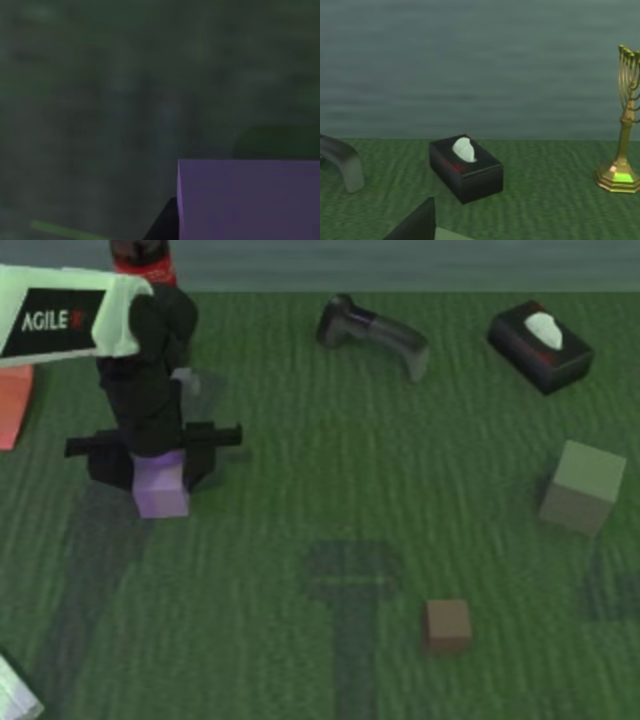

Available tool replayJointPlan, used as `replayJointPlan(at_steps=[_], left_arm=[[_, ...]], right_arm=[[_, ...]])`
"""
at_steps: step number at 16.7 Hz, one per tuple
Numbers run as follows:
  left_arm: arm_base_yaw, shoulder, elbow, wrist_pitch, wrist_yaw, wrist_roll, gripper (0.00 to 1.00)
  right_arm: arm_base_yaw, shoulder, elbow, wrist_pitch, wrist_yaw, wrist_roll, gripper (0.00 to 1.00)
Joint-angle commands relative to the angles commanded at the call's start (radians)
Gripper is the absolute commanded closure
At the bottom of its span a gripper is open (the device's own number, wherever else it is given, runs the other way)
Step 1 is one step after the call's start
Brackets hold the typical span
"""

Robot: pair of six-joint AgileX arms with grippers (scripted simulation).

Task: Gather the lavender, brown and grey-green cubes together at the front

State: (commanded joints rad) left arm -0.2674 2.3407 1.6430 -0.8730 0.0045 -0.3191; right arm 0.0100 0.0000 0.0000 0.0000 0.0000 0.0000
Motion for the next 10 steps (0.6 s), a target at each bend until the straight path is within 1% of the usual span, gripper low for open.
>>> replayJointPlan(at_steps=[3, 8, 10], left_arm=[[0.003, -0.029, 0.019, -0.027, -0.007, 0.005, 1.0], [0.017, -0.088, 0.116, -0.195, -0.008, 0.002, 1.0], [0.021, -0.11, 0.142, -0.234, -0.008, 0.002, 1.0]], right_arm=[[0.0, 0.0, 0.0, 0.0, 0.0, 0.0, 0.0], [0.0, 0.0, 0.0, 0.0, 0.0, 0.0, 0.0], [0.0, 0.0, 0.0, 0.0, 0.0, 0.0, 0.0]])
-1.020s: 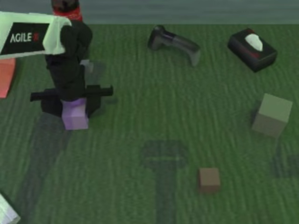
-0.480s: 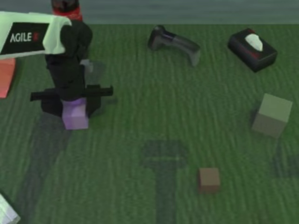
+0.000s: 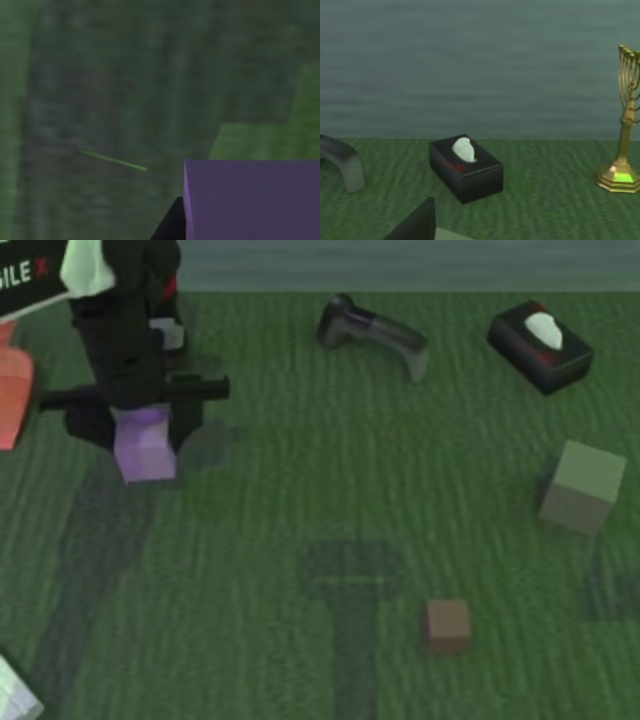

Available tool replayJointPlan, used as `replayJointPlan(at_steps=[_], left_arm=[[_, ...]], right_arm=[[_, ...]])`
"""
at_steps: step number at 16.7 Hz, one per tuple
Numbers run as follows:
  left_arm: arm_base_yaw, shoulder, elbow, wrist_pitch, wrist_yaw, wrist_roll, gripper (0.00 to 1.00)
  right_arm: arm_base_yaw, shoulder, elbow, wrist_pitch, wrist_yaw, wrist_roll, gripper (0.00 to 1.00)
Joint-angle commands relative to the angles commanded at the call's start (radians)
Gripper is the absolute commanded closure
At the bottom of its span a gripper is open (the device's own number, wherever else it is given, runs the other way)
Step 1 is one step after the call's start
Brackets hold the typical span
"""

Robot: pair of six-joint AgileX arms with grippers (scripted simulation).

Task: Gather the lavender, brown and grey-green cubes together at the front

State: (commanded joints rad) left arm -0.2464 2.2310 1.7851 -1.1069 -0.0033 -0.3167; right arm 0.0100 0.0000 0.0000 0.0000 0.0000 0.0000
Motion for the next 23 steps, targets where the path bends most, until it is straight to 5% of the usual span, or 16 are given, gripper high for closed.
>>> replayJointPlan(at_steps=[7, 17, 23], left_arm=[[-0.043, -0.002, 0.001, -0.006, -0.002, -0.034, 1.0], [-0.563, -0.072, -0.052, -0.037, -0.012, -0.493, 1.0], [-0.638, -0.095, -0.065, -0.036, -0.015, -0.568, 1.0]], right_arm=[[0.0, 0.0, 0.0, 0.0, 0.0, 0.0, 0.0], [0.0, 0.0, 0.0, 0.0, 0.0, 0.0, 0.0], [0.0, 0.0, 0.0, 0.0, 0.0, 0.0, 0.0]])
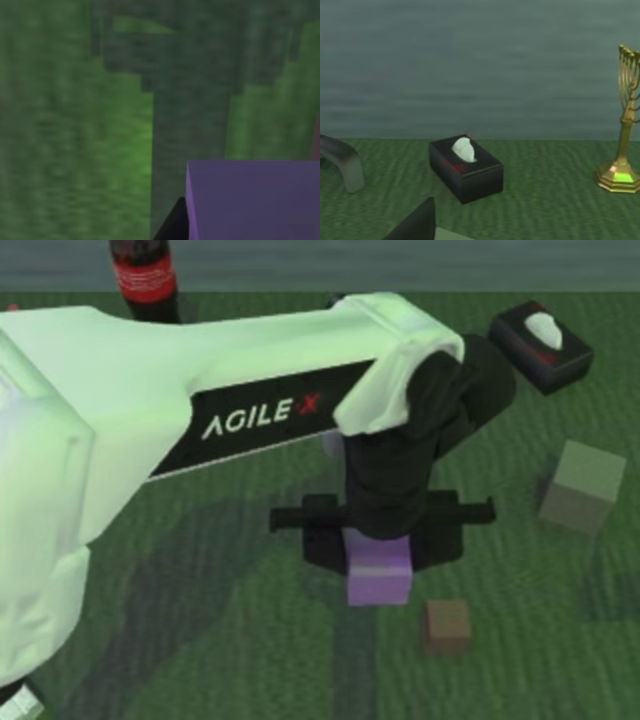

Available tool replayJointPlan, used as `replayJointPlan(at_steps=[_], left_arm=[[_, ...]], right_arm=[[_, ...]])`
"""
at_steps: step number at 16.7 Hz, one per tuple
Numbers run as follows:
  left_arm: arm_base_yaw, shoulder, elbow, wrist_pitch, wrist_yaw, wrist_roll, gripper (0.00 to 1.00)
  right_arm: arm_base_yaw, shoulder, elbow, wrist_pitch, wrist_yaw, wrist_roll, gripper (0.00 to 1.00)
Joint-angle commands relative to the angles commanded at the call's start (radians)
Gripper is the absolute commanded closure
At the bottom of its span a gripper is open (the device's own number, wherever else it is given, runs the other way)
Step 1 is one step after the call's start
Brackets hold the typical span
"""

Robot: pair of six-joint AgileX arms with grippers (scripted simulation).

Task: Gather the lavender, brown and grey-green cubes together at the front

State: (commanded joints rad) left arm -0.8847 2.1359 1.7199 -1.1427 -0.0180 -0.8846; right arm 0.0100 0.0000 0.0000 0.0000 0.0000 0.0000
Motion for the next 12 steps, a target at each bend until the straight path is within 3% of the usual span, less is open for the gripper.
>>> replayJointPlan(at_steps=[12], left_arm=[[-0.001, 0.074, -0.17, 0.244, 0.001, -0.001, 1.0]], right_arm=[[0.0, 0.0, 0.0, 0.0, 0.0, 0.0, 0.0]])
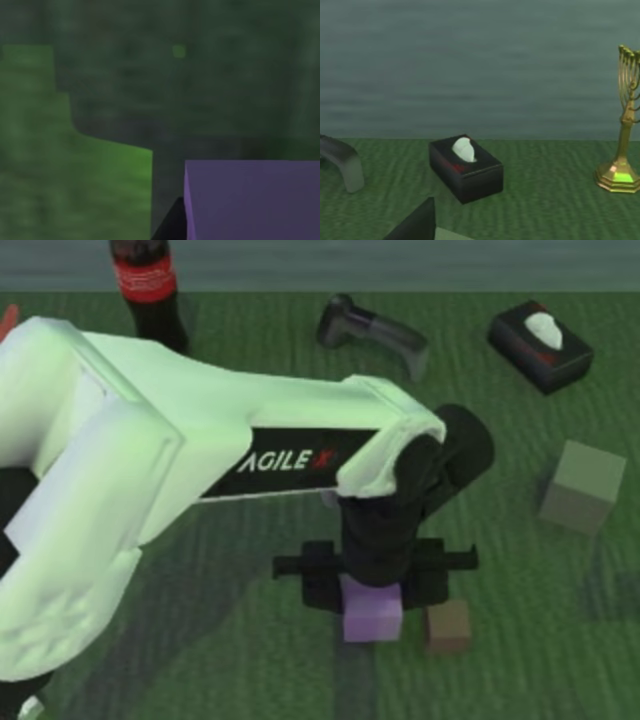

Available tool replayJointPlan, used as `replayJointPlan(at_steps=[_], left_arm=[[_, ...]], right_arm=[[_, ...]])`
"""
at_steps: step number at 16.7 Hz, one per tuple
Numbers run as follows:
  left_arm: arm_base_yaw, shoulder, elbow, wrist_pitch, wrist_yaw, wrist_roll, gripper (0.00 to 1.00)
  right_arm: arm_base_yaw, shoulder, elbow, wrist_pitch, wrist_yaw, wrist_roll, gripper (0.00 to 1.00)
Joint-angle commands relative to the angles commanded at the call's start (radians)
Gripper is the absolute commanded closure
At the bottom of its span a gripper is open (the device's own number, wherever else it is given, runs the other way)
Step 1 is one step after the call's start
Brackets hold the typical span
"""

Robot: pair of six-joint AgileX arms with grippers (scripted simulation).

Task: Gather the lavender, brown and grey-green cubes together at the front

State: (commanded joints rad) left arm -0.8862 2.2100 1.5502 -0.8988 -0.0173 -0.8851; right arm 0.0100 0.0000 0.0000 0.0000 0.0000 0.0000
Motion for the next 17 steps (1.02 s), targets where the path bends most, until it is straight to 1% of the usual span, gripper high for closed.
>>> replayJointPlan(at_steps=[2, 15, 16, 17], left_arm=[[0.0, 0.0, 0.0, 0.0, 0.0, 0.0, 1.0], [0.0, 0.0, 0.0, 0.0, 0.0, 0.0, 0.02], [0.0, 0.0, 0.0, 0.0, 0.0, 0.0, 0.0], [0.0, 0.0, 0.0, 0.0, 0.0, 0.0, 0.0]], right_arm=[[0.0, 0.0, 0.0, 0.0, 0.0, 0.0, 0.0], [0.0, 0.0, 0.0, 0.0, 0.0, 0.0, 0.0], [0.0, 0.0, 0.0, 0.0, 0.0, 0.0, 0.0], [0.0, 0.0, 0.0, 0.0, 0.0, 0.0, 0.0]])
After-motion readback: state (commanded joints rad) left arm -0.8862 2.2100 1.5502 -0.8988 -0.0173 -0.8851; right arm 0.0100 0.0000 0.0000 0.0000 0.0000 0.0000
